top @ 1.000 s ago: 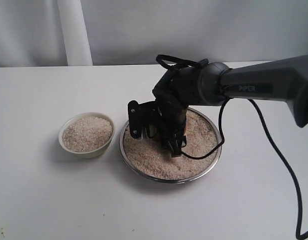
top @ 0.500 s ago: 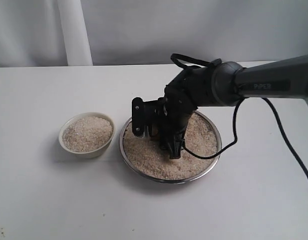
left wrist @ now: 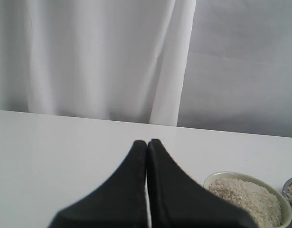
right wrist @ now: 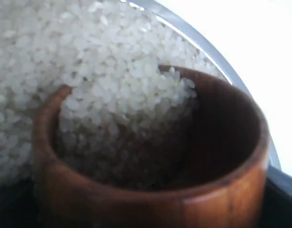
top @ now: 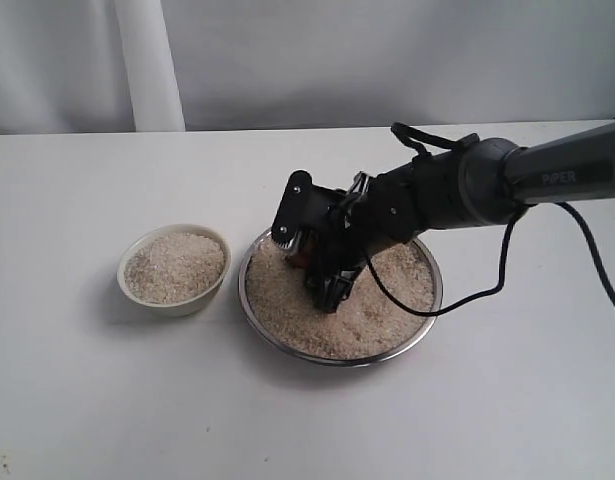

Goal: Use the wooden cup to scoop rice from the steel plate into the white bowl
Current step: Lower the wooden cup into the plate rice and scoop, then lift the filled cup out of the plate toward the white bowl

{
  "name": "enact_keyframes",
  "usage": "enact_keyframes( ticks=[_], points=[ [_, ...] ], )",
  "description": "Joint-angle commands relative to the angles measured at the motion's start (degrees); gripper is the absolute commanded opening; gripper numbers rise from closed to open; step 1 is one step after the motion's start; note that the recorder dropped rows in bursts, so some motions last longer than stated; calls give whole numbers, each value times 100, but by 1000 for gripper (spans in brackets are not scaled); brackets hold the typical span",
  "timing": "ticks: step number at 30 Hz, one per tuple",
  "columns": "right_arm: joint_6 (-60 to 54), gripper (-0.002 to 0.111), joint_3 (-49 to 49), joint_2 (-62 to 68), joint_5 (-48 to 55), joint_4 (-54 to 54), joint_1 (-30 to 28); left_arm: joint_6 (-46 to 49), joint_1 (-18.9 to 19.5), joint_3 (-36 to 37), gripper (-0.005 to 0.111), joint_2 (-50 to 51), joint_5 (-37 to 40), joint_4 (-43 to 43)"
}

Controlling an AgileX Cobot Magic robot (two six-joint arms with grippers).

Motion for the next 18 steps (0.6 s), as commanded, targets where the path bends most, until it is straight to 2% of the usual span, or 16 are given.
enact_keyframes(
  ticks=[1, 11, 18],
  points=[
    [-105, 0, 201, 79, 580, 210, -210, -27, -27, 11, 0, 4, -17, -28],
    [-128, 0, 201, -615, -131, 1128, -280, -27, -27, 11, 0, 4, -17, -28],
    [-128, 0, 201, -974, -382, 1383, -269, -27, -27, 11, 0, 4, -17, -28]
  ],
)
